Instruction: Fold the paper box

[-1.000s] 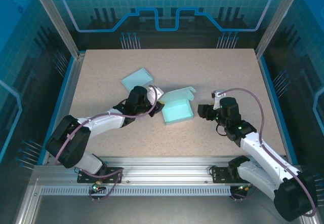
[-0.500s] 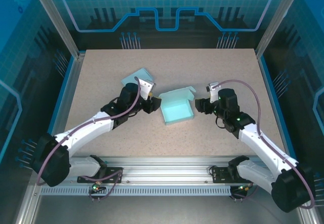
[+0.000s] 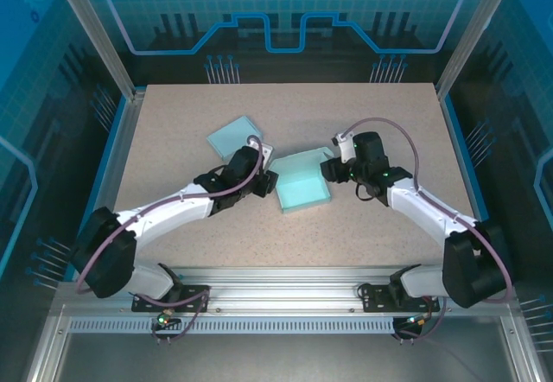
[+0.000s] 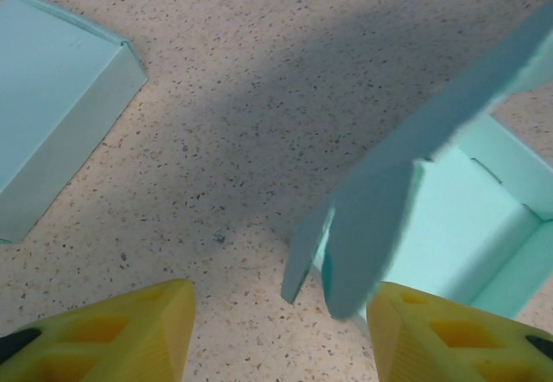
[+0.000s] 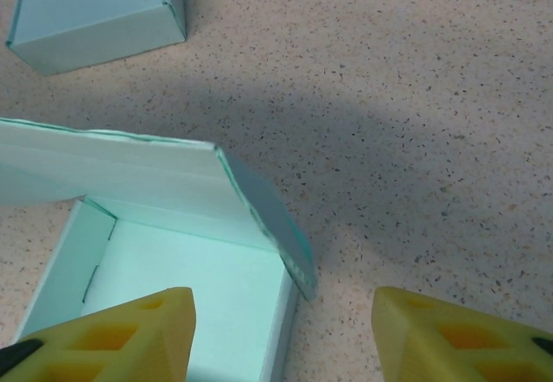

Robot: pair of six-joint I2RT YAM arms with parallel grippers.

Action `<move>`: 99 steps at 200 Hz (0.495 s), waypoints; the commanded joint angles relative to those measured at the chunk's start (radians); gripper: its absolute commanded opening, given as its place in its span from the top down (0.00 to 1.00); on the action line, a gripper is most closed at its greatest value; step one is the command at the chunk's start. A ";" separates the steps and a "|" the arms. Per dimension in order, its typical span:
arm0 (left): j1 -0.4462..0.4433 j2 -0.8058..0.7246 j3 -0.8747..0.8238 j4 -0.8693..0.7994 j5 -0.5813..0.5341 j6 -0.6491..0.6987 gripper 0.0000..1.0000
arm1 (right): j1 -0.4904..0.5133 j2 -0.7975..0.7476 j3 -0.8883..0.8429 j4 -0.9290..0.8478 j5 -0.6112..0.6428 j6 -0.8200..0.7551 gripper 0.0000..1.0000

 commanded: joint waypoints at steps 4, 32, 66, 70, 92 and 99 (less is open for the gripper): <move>-0.002 0.041 0.053 -0.006 -0.035 -0.002 0.47 | -0.008 0.041 0.040 0.029 -0.010 -0.023 0.45; -0.004 0.069 0.083 -0.016 -0.032 -0.007 0.59 | -0.008 0.079 0.045 0.034 -0.004 -0.023 0.50; -0.005 0.084 0.097 -0.034 -0.023 -0.032 0.69 | -0.007 0.091 0.044 0.061 -0.005 -0.009 0.57; -0.006 0.086 0.100 -0.037 -0.023 -0.033 0.70 | -0.007 0.091 0.044 0.064 -0.008 -0.007 0.58; -0.014 0.105 0.114 -0.057 -0.027 -0.040 0.73 | -0.004 0.097 0.043 0.076 -0.018 0.002 0.60; -0.018 0.111 0.120 -0.065 -0.029 -0.041 0.73 | -0.004 0.100 0.044 0.079 -0.019 0.003 0.61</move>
